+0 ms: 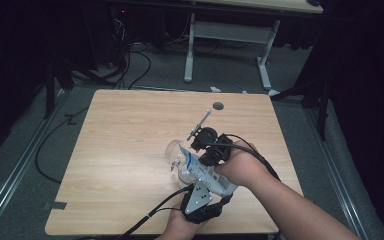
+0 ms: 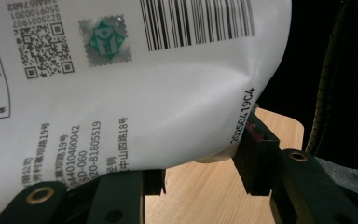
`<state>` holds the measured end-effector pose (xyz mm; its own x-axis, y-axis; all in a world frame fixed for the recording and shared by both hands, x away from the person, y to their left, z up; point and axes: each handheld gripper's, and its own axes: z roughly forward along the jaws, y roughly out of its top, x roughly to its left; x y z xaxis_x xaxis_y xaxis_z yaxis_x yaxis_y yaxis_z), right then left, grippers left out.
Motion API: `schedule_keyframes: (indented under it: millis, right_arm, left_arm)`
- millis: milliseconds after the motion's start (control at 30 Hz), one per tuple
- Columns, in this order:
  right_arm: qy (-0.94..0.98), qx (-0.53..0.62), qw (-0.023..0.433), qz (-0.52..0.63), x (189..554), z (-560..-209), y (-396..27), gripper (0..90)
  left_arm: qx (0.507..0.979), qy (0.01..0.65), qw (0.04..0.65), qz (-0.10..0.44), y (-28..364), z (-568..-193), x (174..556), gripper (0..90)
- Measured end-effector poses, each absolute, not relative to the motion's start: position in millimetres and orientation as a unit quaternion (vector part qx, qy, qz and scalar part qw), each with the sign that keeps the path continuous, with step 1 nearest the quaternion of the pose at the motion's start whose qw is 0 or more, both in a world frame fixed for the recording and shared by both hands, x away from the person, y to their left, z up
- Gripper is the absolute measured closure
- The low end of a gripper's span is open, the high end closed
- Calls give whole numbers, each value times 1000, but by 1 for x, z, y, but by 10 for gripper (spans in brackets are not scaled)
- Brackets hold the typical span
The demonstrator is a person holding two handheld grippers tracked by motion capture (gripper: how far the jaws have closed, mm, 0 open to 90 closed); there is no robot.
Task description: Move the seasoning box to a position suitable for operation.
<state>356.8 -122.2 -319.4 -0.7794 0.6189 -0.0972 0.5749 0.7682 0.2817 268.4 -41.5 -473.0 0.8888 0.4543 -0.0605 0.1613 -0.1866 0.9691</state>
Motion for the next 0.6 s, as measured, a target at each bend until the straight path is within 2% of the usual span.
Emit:
schedule_keyframes:
  millis: [600]
  right_arm:
    - [936,318,93,119,357,-320,-122,899]
  left_arm:
    - [759,203,607,119,-42,-472,268,590]
